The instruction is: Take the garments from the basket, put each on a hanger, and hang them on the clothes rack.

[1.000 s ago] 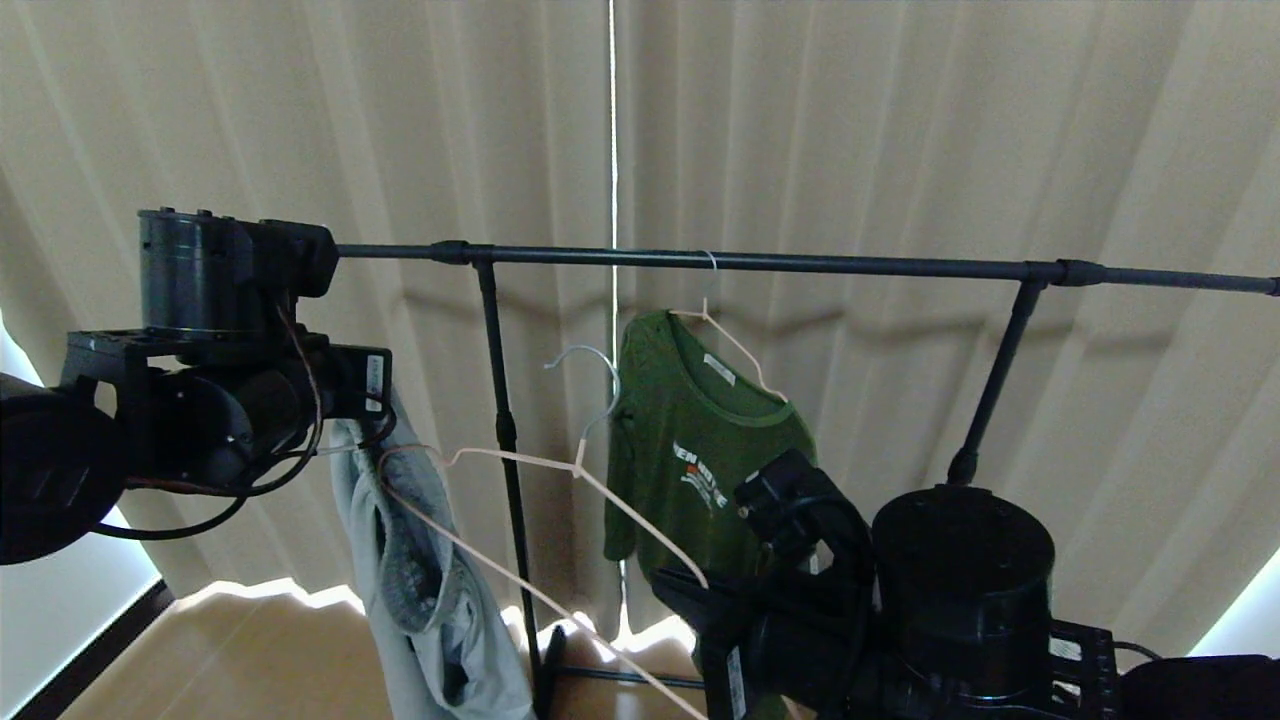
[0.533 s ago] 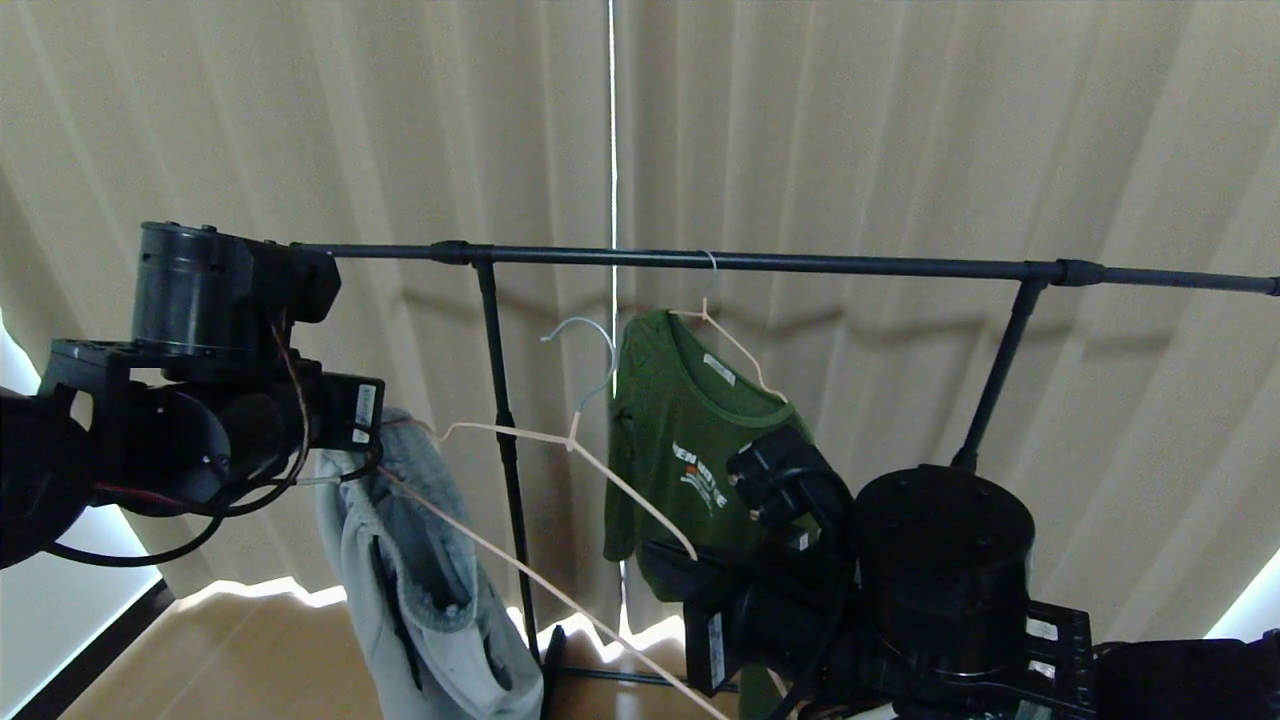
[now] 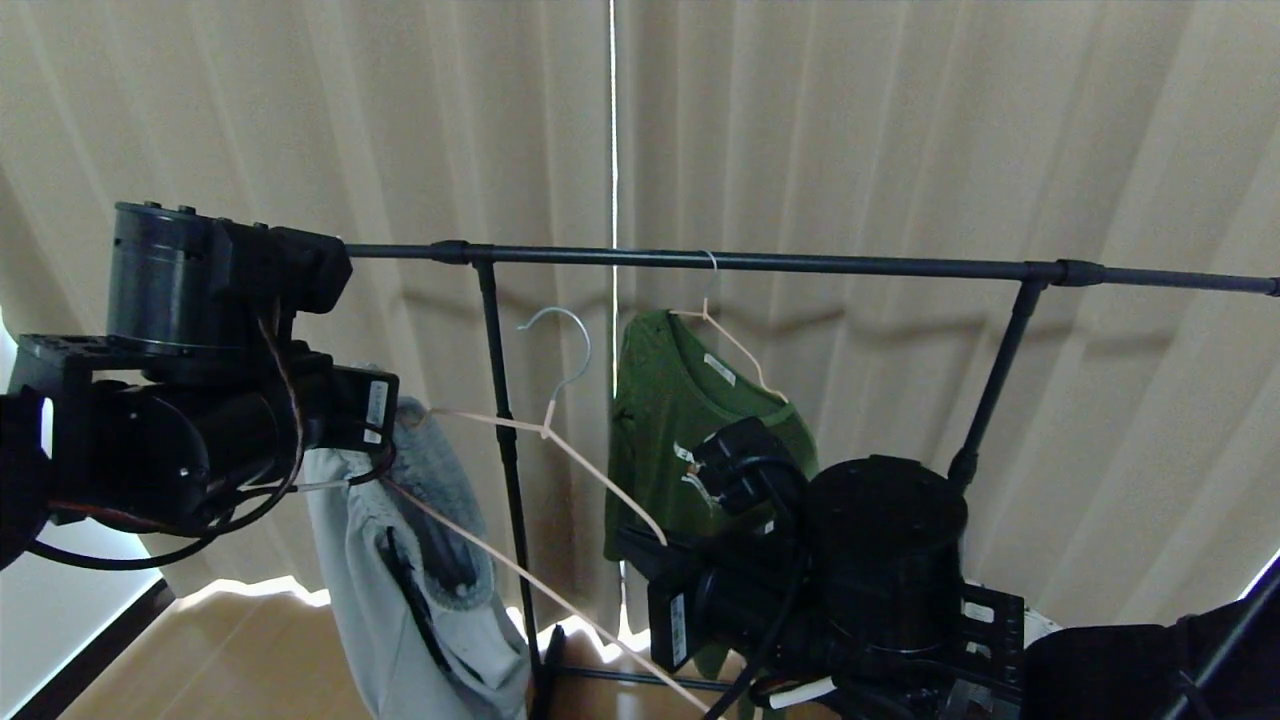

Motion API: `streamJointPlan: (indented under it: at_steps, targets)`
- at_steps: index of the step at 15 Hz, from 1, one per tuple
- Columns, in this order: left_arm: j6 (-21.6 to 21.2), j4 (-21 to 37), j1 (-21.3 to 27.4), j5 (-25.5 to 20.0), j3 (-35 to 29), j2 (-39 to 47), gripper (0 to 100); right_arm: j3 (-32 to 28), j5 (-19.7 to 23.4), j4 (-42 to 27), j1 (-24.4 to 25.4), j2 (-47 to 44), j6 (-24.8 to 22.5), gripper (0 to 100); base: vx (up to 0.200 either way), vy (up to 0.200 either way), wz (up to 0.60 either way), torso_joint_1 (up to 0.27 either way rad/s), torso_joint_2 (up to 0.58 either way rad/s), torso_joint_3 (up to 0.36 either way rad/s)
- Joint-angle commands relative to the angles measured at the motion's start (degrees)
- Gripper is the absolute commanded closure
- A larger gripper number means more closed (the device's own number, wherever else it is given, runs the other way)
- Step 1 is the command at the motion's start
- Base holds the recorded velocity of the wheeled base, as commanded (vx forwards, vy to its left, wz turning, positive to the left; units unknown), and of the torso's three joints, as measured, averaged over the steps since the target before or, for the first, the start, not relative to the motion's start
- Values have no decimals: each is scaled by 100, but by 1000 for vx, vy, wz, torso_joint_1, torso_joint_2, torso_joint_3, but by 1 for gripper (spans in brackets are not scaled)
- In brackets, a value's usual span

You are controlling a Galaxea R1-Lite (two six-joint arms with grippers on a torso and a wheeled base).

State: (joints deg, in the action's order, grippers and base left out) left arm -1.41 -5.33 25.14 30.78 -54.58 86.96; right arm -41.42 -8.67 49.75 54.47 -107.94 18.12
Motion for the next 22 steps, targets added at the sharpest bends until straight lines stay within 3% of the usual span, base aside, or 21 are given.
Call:
streamJointPlan:
  at_steps: [1, 5, 9, 11, 15, 19, 22]
  targets:
    - [18, -3, 448, -2, 0, -197, 100, -68, 5, 0, 2, -52, 8, 100, 0, 0, 0, 0, 0, 0]
    - [54, -3, 1230, -2, -27, -399, 100, -182, 5, 0, -6, -122, 8, 100, 0, 0, 0, 0, 0, 0]
    - [36, -39, 1696, -55, 9, -539, 100, -243, 5, 0, -59, -166, 8, 100, 0, 0, 0, 0, 0, 0]
    - [-26, -39, 1740, -222, 149, -645, 100, -235, 5, 0, -138, -122, -1, 100, 0, 0, 0, 0, 0, 0]
    - [-658, -47, 1714, -1496, 545, -1260, 100, -155, -21, 0, -332, 97, -36, 100, 0, 0, 0, 0, 0, 0]
    - [-1036, -47, 1723, -1628, 817, -1401, 100, -164, -21, 0, -393, 273, -124, 100, 0, 0, 0, 0, 0, 0]
    - [-1045, -56, 1723, -1628, 843, -1401, 100, -164, -21, 35, -419, 343, -133, 100, 0, 0, 0, 0, 0, 0]
